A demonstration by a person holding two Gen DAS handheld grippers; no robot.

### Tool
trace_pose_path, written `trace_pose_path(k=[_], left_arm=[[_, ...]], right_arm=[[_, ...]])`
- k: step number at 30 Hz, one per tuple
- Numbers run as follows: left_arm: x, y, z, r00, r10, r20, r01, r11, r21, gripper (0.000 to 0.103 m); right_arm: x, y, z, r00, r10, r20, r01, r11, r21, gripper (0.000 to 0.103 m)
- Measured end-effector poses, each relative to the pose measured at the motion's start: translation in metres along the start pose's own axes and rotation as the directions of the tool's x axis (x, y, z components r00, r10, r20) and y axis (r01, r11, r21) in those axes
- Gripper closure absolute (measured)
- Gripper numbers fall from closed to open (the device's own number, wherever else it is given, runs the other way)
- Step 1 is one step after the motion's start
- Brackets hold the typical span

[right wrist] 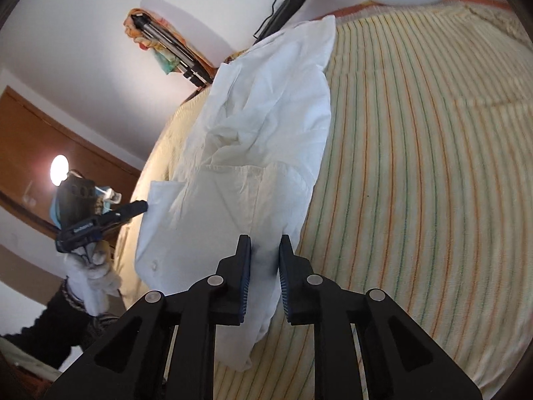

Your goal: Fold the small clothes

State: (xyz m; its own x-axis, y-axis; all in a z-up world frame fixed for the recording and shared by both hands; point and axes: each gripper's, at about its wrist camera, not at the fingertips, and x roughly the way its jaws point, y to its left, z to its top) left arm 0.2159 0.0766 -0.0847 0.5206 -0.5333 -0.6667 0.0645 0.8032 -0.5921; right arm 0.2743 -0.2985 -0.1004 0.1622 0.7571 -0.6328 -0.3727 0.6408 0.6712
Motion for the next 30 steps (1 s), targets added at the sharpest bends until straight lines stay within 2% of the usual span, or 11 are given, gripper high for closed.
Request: trace_pose_path(k=[2, 6, 7, 9, 10, 12, 13, 15, 17, 22, 30], left_arm=[[-0.01, -0.009, -0.002, 0.999, 0.024, 0.033, -0.025, 0.999, 0.034, 0.056], [0.001, -0.02, -0.003, 0.993, 0.114, 0.02, -0.116, 0.988, 0.099, 0.055], [0.006, -0.018, -0.003, 0.994, 0.113, 0.011, -0.114, 0.989, 0.091, 0.059], [0.016, -0.017, -0.004, 0.993, 0.114, -0.016, -0.112, 0.989, 0.091, 0.094], [0.02, -0.018, -0.004, 0.992, 0.121, -0.022, -0.118, 0.987, 0.106, 0.095], [0.019, -0.016, -0.003, 0.998, 0.061, -0.025, -0.059, 0.995, 0.086, 0.1], [0.014, -0.013, -0.002, 0.999, -0.036, -0.019, 0.037, 0.998, 0.045, 0.1], [0.002, -0.006, 0.002, 0.983, -0.184, 0.02, 0.184, 0.983, 0.01, 0.1], [0.001, 0.005, 0.006, 0.97, -0.242, 0.022, 0.242, 0.97, -0.006, 0.1], [0.027, 0.04, 0.009, 0.997, -0.055, -0.047, 0.052, 0.997, -0.064, 0.096], [0.007, 0.01, 0.016, 0.989, 0.144, 0.026, -0.146, 0.984, 0.102, 0.086]], right_arm=[[-0.004, 0.009, -0.001, 0.995, -0.1, 0.007, 0.1, 0.994, -0.044, 0.08], [-0.026, 0.045, -0.012, 0.96, -0.245, 0.137, 0.263, 0.955, -0.139, 0.08], [-0.027, 0.054, -0.017, 0.957, -0.25, 0.151, 0.275, 0.945, -0.177, 0.08], [-0.021, 0.07, -0.025, 0.952, -0.267, 0.151, 0.298, 0.925, -0.238, 0.08], [-0.014, 0.076, -0.03, 0.951, -0.279, 0.132, 0.306, 0.913, -0.271, 0.08], [-0.005, 0.08, -0.034, 0.944, -0.307, 0.122, 0.33, 0.894, -0.304, 0.08], [-0.002, 0.079, -0.036, 0.941, -0.317, 0.12, 0.339, 0.887, -0.314, 0.08], [0.003, 0.073, -0.033, 0.946, -0.308, 0.103, 0.325, 0.898, -0.297, 0.08], [0.004, 0.068, -0.029, 0.952, -0.288, 0.1, 0.304, 0.912, -0.276, 0.08], [0.007, 0.055, -0.025, 0.97, -0.234, 0.072, 0.244, 0.944, -0.223, 0.081], [-0.016, 0.064, -0.019, 0.962, -0.236, 0.136, 0.264, 0.935, -0.239, 0.081]])
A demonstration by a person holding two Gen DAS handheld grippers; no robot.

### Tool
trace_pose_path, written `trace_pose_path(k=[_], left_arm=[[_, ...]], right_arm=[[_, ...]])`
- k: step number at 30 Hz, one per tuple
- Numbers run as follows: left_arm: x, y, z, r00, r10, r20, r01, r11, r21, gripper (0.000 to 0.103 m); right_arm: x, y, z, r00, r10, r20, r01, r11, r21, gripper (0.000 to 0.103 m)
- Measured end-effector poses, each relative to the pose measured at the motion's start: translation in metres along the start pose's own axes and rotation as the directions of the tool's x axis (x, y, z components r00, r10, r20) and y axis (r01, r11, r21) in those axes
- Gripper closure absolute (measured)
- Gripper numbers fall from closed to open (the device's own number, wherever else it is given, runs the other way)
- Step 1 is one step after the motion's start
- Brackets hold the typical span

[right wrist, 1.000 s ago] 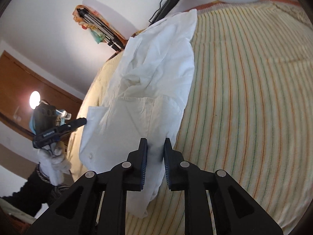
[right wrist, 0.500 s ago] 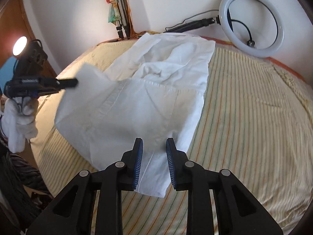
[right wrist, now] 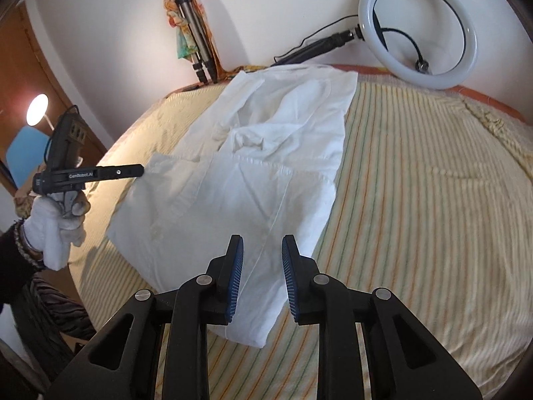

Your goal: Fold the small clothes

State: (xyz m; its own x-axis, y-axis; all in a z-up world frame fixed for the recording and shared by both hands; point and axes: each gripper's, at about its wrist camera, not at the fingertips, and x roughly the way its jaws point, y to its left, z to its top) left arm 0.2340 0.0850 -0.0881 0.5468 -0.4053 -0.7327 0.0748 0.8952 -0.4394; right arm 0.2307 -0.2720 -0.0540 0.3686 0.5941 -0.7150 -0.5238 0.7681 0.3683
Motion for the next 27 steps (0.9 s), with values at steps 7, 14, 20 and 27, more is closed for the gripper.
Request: trace_pose_path(k=[7, 14, 20, 27], left_arm=[[-0.026, -0.046, 0.024, 0.996, 0.028, 0.082, -0.044, 0.978, 0.205, 0.086], [-0.002, -0.053, 0.071, 0.995, 0.053, 0.085, -0.073, 0.966, 0.248, 0.082], [0.037, -0.014, 0.122, 0.994, 0.076, 0.075, -0.087, 0.984, 0.156, 0.061], [0.094, 0.026, 0.175, 0.998, 0.037, 0.055, -0.037, 0.999, -0.003, 0.06]], right_arm=[[-0.01, -0.002, 0.03, 0.999, -0.026, 0.02, 0.027, 0.998, -0.049, 0.081], [0.021, -0.031, 0.084, 0.995, -0.091, 0.043, 0.091, 0.996, -0.011, 0.058], [0.053, -0.084, 0.127, 0.999, -0.02, 0.032, 0.017, 0.994, 0.109, 0.056], [0.103, -0.122, 0.161, 0.999, 0.002, 0.052, -0.013, 0.977, 0.213, 0.055]])
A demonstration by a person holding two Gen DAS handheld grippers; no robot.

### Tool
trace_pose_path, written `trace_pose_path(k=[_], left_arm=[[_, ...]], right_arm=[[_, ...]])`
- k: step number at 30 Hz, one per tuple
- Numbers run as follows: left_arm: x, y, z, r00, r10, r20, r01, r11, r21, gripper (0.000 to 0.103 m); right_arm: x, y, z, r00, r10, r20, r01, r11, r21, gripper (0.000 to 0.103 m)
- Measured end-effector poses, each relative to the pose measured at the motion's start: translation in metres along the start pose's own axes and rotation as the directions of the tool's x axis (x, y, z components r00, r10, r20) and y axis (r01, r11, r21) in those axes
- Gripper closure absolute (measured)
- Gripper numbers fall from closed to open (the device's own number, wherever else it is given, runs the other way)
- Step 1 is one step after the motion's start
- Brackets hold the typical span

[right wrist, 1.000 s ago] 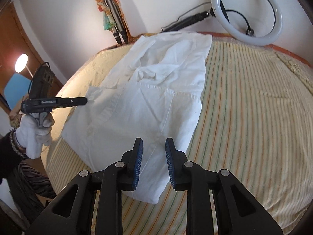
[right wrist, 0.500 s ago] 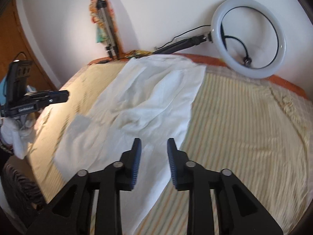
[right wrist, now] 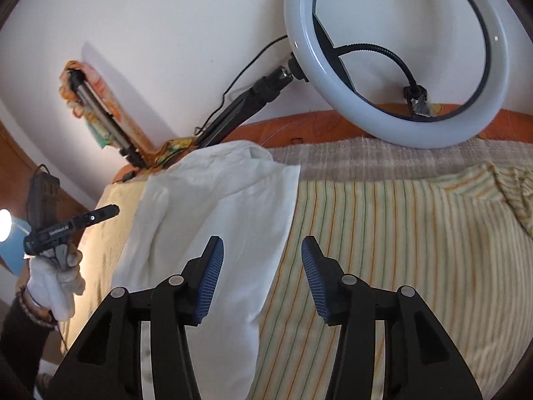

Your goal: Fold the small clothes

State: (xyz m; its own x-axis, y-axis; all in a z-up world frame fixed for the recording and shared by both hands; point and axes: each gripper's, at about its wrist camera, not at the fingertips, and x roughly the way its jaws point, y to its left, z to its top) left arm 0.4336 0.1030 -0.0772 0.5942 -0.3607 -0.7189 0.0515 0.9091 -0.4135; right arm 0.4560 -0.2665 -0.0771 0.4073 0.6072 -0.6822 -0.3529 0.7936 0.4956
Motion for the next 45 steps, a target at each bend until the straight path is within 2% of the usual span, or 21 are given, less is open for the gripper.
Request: trace_pose_path(k=[4, 7, 8, 9, 10, 11, 12, 14, 16, 18, 20, 22, 27, 33, 39, 45], left_arm=[[0.029, 0.009, 0.013, 1.0, -0.013, -0.017, 0.013, 1.0, -0.015, 0.06], [0.046, 0.011, 0.017, 0.999, -0.021, -0.034, 0.021, 1.0, -0.006, 0.06], [0.051, 0.011, 0.018, 0.999, -0.02, -0.038, 0.02, 1.0, -0.006, 0.063], [0.056, 0.012, 0.018, 0.999, -0.015, -0.044, 0.015, 1.0, -0.007, 0.08], [0.061, 0.013, 0.018, 0.999, -0.015, -0.051, 0.015, 1.0, -0.009, 0.093], [0.065, 0.012, 0.018, 0.998, -0.021, -0.057, 0.021, 1.0, -0.005, 0.101], [0.066, 0.01, 0.016, 0.999, -0.012, -0.046, 0.013, 1.0, 0.012, 0.102], [0.061, 0.003, 0.012, 1.0, 0.0, -0.01, 0.001, 0.998, 0.058, 0.103], [0.053, 0.003, 0.011, 0.999, 0.006, 0.042, -0.008, 0.999, 0.049, 0.103], [0.055, 0.008, 0.011, 0.999, 0.023, 0.043, -0.024, 0.999, 0.03, 0.103], [0.062, 0.008, 0.011, 0.999, 0.048, 0.016, -0.049, 0.998, 0.029, 0.103], [0.058, 0.002, 0.012, 0.998, 0.045, 0.041, -0.048, 0.997, 0.054, 0.103], [0.048, -0.004, 0.015, 0.997, 0.039, 0.067, -0.043, 0.998, 0.051, 0.103], [0.018, -0.015, 0.018, 0.991, 0.032, 0.127, -0.042, 0.997, 0.07, 0.103], [-0.019, -0.031, 0.013, 0.984, 0.03, 0.176, -0.048, 0.994, 0.098, 0.103], [-0.06, -0.056, -0.006, 0.973, 0.024, 0.229, -0.062, 0.986, 0.158, 0.103]], right_arm=[[0.032, -0.006, 0.016, 1.0, -0.016, -0.021, 0.016, 1.0, -0.004, 0.055], [0.049, -0.011, 0.025, 0.999, 0.02, -0.037, -0.019, 0.999, 0.031, 0.056], [0.052, -0.011, 0.026, 0.999, 0.019, -0.04, -0.018, 0.999, 0.027, 0.057], [0.057, -0.01, 0.028, 0.999, 0.007, -0.045, -0.006, 1.0, 0.014, 0.059], [0.063, -0.006, 0.028, 0.998, -0.021, -0.059, 0.02, 1.0, -0.018, 0.071], [0.068, -0.004, 0.028, 0.997, -0.044, -0.068, 0.041, 0.998, -0.038, 0.09], [0.072, -0.002, 0.027, 0.996, -0.056, -0.077, 0.052, 0.997, -0.053, 0.097], [0.073, 0.007, 0.028, 0.995, -0.079, -0.066, 0.072, 0.992, -0.101, 0.101], [0.065, 0.013, 0.033, 0.996, -0.091, -0.011, 0.089, 0.985, -0.146, 0.102], [0.061, 0.013, 0.041, 0.994, -0.104, 0.03, 0.107, 0.984, -0.144, 0.102], [0.07, 0.009, 0.041, 0.99, -0.141, 0.003, 0.14, 0.98, -0.145, 0.102], [0.074, 0.012, 0.039, 0.986, -0.165, 0.002, 0.163, 0.972, -0.172, 0.102], [0.057, 0.015, 0.044, 0.992, -0.117, 0.044, 0.122, 0.982, -0.142, 0.102], [0.031, 0.03, 0.048, 0.99, -0.102, 0.095, 0.116, 0.981, -0.156, 0.102], [-0.011, 0.039, 0.04, 0.986, -0.063, 0.153, 0.087, 0.984, -0.156, 0.102], [-0.05, 0.057, 0.024, 0.98, -0.038, 0.196, 0.074, 0.981, -0.179, 0.102]])
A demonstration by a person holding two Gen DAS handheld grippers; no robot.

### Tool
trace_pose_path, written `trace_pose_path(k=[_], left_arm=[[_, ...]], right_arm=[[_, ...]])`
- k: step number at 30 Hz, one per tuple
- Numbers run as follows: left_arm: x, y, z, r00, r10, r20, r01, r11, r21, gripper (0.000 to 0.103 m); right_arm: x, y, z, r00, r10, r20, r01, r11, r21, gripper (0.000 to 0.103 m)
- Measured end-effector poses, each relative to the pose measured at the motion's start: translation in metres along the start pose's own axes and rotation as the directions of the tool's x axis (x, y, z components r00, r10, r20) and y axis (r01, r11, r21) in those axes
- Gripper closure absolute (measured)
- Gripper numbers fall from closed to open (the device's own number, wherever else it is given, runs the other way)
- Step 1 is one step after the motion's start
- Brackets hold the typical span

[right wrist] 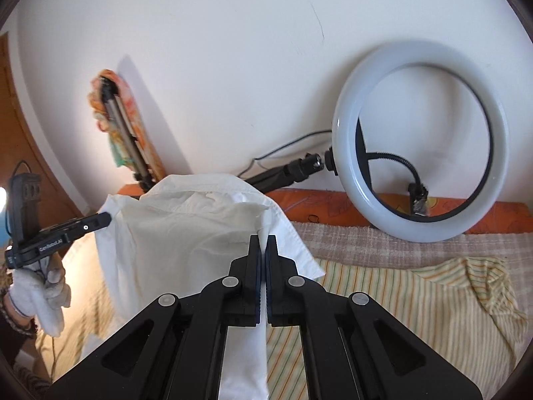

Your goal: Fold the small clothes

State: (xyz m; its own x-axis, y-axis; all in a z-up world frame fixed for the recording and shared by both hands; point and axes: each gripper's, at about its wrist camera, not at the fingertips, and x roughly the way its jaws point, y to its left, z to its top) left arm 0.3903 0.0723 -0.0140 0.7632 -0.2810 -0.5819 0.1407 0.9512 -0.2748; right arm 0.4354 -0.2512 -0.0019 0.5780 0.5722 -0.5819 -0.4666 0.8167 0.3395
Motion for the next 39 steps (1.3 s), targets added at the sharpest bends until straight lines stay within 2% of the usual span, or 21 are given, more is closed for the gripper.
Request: trace_pose_path(k=[9, 14, 22, 29, 33, 36, 37, 39], left_arm=[[-0.072, -0.035, -0.038, 0.999, -0.005, 0.039, 0.002, 0.997, 0.078, 0.103], [-0.102, -0.051, -0.076, 1.0, -0.002, 0.026, -0.001, 0.993, 0.115, 0.103], [-0.124, -0.064, -0.147, 0.998, 0.017, -0.061, -0.008, 0.991, 0.136, 0.103], [-0.148, -0.071, -0.197, 0.989, 0.025, -0.148, 0.002, 0.984, 0.18, 0.103], [-0.179, -0.071, -0.225, 0.981, -0.01, -0.195, 0.04, 0.987, 0.153, 0.103], [-0.192, -0.063, -0.227, 0.98, -0.024, -0.199, 0.044, 0.994, 0.101, 0.103], [-0.192, -0.058, -0.224, 0.978, -0.045, -0.203, 0.057, 0.997, 0.056, 0.103], [-0.187, -0.045, -0.214, 0.974, -0.076, -0.214, 0.069, 0.997, -0.043, 0.102]], right_arm=[[-0.078, 0.032, -0.041, 0.999, 0.013, 0.036, -0.012, 0.999, -0.045, 0.102], [-0.117, 0.055, -0.09, 0.999, 0.011, 0.03, -0.008, 0.995, -0.104, 0.102], [-0.14, 0.076, -0.17, 1.0, -0.01, -0.018, 0.007, 0.987, -0.158, 0.102], [-0.152, 0.084, -0.218, 0.995, -0.08, -0.062, 0.064, 0.972, -0.225, 0.1], [-0.173, 0.075, -0.231, 0.997, -0.026, -0.075, 0.013, 0.984, -0.177, 0.098], [-0.182, 0.058, -0.229, 0.996, 0.032, -0.08, -0.037, 0.998, -0.053, 0.097], [-0.182, 0.05, -0.226, 0.995, 0.059, -0.081, -0.059, 0.998, 0.001, 0.094], [-0.18, 0.038, -0.222, 0.992, 0.103, -0.071, -0.094, 0.989, 0.118, 0.076]])
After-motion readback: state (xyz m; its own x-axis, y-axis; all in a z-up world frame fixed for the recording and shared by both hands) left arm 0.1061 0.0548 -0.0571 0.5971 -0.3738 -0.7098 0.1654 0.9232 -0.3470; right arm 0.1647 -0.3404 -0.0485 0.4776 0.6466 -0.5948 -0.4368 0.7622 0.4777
